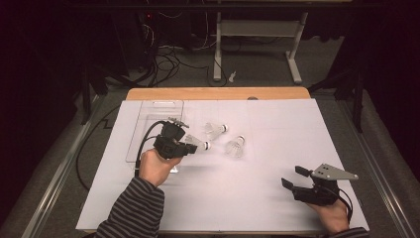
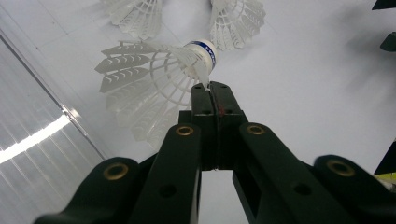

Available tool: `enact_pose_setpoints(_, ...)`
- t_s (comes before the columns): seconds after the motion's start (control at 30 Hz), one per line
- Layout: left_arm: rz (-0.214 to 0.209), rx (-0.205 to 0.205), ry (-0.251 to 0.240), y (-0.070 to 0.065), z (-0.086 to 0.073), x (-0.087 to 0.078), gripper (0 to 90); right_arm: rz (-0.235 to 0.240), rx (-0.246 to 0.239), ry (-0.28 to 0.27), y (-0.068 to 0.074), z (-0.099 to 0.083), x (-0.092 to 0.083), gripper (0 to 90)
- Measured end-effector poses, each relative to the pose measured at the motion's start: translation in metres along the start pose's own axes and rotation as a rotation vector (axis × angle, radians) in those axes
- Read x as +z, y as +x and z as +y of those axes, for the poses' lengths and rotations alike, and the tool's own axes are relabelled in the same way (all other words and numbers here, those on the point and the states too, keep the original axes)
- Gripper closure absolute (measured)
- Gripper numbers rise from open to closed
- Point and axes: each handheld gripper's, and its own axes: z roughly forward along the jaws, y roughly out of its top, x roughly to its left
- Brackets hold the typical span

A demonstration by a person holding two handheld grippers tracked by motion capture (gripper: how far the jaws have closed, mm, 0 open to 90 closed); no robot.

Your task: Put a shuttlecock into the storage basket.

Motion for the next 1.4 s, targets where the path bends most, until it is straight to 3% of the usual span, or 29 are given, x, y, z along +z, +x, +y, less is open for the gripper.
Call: enact_pose_setpoints(1.4,0.043,-0.038,-0.057,0.016,-0.006,-0.025,90.0,0.001,0.001,0.004,0.0,0.0,0.001,30.1)
